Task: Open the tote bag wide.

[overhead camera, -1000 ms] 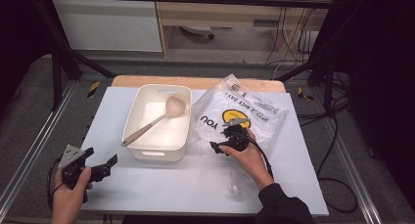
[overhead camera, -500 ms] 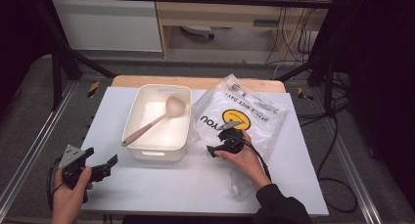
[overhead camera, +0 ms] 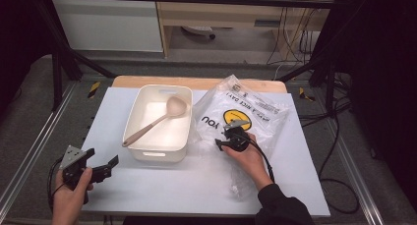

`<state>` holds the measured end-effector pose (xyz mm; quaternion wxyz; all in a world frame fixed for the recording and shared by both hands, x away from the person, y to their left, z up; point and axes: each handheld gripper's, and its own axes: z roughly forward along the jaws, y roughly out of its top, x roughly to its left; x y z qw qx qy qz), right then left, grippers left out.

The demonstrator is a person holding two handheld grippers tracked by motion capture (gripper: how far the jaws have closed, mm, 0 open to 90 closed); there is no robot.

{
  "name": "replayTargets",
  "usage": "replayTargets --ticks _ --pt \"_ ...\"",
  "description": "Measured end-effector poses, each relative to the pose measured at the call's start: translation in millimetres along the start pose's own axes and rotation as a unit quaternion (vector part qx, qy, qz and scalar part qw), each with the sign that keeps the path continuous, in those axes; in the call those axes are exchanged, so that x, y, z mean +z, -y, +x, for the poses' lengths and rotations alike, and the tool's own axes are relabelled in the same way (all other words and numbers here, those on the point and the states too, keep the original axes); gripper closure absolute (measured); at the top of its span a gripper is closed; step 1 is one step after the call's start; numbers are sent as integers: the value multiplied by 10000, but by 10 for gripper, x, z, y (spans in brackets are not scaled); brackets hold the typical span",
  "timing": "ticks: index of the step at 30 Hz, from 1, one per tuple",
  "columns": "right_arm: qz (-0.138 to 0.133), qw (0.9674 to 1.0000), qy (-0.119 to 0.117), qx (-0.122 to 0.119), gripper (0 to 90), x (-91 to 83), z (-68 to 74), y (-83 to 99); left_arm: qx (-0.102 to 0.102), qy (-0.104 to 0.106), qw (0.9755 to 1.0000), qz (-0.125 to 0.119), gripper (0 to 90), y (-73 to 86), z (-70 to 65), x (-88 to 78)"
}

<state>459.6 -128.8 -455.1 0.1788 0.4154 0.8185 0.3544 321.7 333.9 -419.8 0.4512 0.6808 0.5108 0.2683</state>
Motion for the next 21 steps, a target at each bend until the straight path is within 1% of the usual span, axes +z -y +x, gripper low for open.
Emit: replayTargets --ticks 7,10,12,15,17,19,21 --pt "-125 9997 44 201 785 4 -127 7 -2 -12 10000 -2 59 1 0 6" --pt "-207 9992 45 348 870 19 -167 12 -4 -12 10000 0 60 2 -1 7" --pt "-234 9990 106 379 893 9 -172 13 -5 -1 10000 -3 60 1 0 1" --pt "-348 9984 109 441 900 -58 -152 -9 -19 -13 10000 -12 60 -1 6 -1" --pt "-445 9982 100 395 900 -122 -120 -34 -16 -19 10000 -30 60 -3 7 -3" --pt "-484 9982 89 340 900 -186 -80 -54 -21 -10 10000 -57 60 -9 4 -8" --pt "-528 9979 96 361 900 -254 -55 -58 -32 -15 9999 -116 62 -20 5 -25"
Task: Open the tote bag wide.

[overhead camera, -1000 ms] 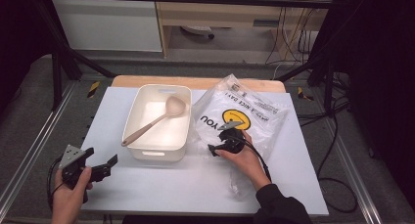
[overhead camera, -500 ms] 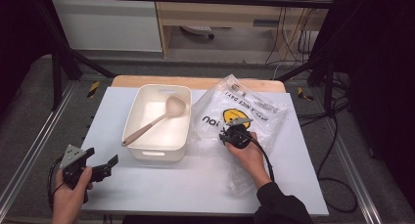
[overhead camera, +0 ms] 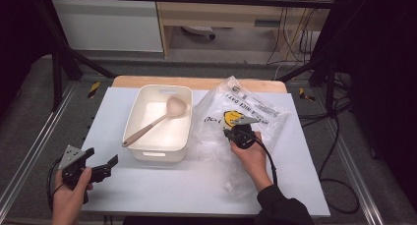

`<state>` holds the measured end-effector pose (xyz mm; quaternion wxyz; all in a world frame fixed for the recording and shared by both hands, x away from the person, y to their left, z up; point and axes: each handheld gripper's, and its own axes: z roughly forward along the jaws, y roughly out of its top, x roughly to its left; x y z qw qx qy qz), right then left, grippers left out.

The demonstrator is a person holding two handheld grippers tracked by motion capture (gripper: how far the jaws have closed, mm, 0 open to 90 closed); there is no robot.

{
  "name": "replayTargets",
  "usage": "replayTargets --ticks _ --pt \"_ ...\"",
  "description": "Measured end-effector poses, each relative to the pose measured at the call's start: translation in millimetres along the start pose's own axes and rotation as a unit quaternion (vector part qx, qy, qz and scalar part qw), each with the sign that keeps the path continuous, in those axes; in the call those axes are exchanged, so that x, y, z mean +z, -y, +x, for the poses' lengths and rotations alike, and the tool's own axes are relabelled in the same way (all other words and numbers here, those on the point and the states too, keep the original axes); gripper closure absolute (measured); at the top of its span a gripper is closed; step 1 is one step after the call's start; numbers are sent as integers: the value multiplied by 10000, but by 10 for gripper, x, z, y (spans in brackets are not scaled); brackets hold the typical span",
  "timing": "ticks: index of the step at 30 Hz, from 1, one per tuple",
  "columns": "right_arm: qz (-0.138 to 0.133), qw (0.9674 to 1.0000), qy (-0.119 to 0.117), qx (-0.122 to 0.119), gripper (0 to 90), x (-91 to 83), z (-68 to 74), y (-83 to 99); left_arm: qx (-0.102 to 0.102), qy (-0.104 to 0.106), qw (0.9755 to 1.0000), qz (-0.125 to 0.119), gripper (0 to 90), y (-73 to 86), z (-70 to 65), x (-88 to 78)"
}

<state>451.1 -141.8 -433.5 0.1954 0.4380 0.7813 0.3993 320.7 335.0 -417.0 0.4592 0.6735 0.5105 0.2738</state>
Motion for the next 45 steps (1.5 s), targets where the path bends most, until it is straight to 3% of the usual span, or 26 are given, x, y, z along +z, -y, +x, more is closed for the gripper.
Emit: replayTargets --ticks 4,7,9,12,17,19,22,25,27,32,36,40,43,45 --pt "-92 9999 -19 78 900 -140 18 -4 -85 55 9997 -234 66 -68 -8 -80" --pt "-160 9998 -21 95 900 -246 19 -7 -109 146 9987 -483 66 -191 -85 -189" --pt "-207 9997 -39 137 900 -313 18 -12 -69 343 9971 -680 64 -293 -177 -270" --pt "-241 9994 -61 224 900 -376 3 6 84 631 9949 -785 64 -426 -400 -316" --pt "-242 9994 -39 249 900 -399 -27 32 301 1097 9915 -634 136 -507 -944 -200" --pt "-235 9994 -49 240 900 -392 -32 33 548 1114 9907 -550 167 -506 -1179 -138" --pt "-236 9993 -68 267 900 -404 -34 31 805 1449 9851 -455 232 -490 -1503 -33" --pt "-262 9992 -84 275 900 -415 -49 28 1007 1788 9783 -277 351 -462 -1776 101" --pt "-262 9991 -95 306 900 -421 -51 27 1101 2036 9728 -54 478 -412 -1949 231" --pt "-286 9991 -89 310 900 -447 -60 25 1460 2180 9642 394 659 -237 -2339 663" --pt "-317 9989 -69 334 900 -472 -75 24 1375 2274 9622 600 792 -157 -2492 1034" --pt "-317 9989 -43 349 900 -491 -105 27 1388 2257 9611 781 858 -124 -2561 1306" --pt "-312 9989 -23 354 900 -499 -120 27 1488 2175 9606 878 883 -104 -2597 1442" --pt "-293 9989 -11 358 900 -504 -123 28 1721 2055 9588 937 893 -89 -2613 1512"
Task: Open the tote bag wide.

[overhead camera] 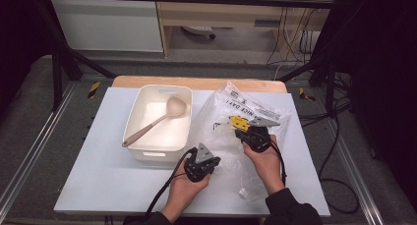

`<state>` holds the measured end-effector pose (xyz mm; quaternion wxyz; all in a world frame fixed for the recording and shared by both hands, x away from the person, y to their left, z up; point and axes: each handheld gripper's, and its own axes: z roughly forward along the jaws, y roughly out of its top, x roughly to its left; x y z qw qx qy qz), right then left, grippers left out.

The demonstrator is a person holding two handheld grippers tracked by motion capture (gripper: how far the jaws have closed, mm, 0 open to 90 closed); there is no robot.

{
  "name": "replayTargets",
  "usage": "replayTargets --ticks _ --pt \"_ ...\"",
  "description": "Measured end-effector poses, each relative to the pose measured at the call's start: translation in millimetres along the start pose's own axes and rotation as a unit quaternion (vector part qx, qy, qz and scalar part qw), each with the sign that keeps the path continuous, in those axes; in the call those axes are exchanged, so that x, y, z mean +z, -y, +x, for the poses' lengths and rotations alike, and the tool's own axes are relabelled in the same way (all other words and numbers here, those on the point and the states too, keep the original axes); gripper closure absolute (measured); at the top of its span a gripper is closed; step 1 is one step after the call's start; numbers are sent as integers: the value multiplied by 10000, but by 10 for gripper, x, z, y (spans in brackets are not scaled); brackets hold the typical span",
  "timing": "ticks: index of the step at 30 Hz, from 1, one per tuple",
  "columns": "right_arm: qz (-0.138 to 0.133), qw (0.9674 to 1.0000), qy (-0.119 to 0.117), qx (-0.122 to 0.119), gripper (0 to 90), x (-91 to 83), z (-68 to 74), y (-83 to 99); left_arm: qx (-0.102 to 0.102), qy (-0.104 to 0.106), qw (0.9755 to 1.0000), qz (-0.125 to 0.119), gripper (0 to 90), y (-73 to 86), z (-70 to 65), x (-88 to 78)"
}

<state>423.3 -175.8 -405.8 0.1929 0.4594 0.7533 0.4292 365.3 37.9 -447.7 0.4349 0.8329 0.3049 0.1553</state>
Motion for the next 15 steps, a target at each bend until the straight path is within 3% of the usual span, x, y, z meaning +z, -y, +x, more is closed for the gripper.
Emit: replayTargets --ticks 2,8,9,12,15 --pt "2 10000 16 1 900 -9 -2 2 13 -16 10000 25 896 2 11 18" --pt "1 10000 96 -11 900 -90 3 29 -177 -48 9998 28 900 -15 243 121" --pt "0 9999 106 -9 900 -111 1 35 -58 -120 9999 66 900 -24 254 138" --pt "-3 9999 158 -2 900 -170 -3 62 15 -78 9999 109 900 -49 247 198" --pt "2 9998 185 51 900 -218 -13 99 -34 -91 9999 119 900 -66 248 262"
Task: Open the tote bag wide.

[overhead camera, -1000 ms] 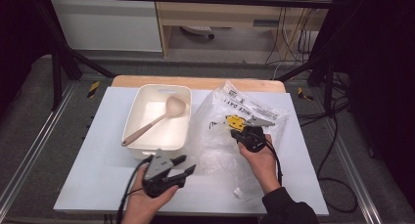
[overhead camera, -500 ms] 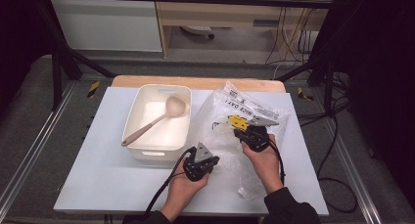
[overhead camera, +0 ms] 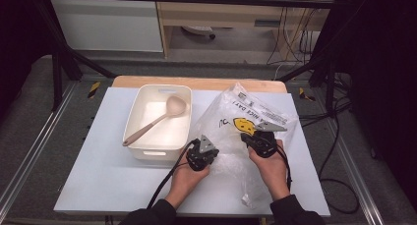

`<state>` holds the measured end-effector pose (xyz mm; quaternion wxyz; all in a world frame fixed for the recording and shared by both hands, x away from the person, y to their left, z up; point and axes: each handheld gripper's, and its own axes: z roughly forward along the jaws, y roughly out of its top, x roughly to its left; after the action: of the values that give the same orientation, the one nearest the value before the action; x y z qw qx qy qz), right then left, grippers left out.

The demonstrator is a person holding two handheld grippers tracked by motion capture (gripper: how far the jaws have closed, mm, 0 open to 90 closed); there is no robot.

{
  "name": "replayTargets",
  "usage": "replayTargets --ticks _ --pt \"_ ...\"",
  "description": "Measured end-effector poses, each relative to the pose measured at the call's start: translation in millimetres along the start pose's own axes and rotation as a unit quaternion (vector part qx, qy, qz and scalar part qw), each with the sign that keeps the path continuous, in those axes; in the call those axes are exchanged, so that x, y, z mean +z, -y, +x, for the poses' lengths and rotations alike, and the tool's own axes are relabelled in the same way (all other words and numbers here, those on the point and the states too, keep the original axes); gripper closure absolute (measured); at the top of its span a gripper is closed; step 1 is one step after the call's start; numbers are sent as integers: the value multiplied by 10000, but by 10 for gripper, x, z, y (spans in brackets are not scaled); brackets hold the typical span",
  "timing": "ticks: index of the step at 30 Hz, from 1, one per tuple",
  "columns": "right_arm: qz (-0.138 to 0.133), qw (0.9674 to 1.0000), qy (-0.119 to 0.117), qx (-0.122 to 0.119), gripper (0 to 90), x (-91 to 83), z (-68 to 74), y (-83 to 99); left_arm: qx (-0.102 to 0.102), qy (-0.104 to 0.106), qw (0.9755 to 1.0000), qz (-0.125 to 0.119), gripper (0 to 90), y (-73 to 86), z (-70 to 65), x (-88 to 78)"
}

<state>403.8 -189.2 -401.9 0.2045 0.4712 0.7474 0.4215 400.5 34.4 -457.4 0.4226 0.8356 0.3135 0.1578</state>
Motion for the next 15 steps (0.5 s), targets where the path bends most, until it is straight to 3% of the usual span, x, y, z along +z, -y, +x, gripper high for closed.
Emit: replayTargets --ticks 9,11,15 --pt "-51 9998 74 149 900 -120 -45 79 -86 64 9999 -6 900 -126 0 144" --pt "-67 9997 76 209 900 -129 -38 80 -183 106 9998 -34 900 -158 17 205" --pt "-88 9997 100 217 900 -101 -27 73 -82 63 9999 46 900 -229 27 302"
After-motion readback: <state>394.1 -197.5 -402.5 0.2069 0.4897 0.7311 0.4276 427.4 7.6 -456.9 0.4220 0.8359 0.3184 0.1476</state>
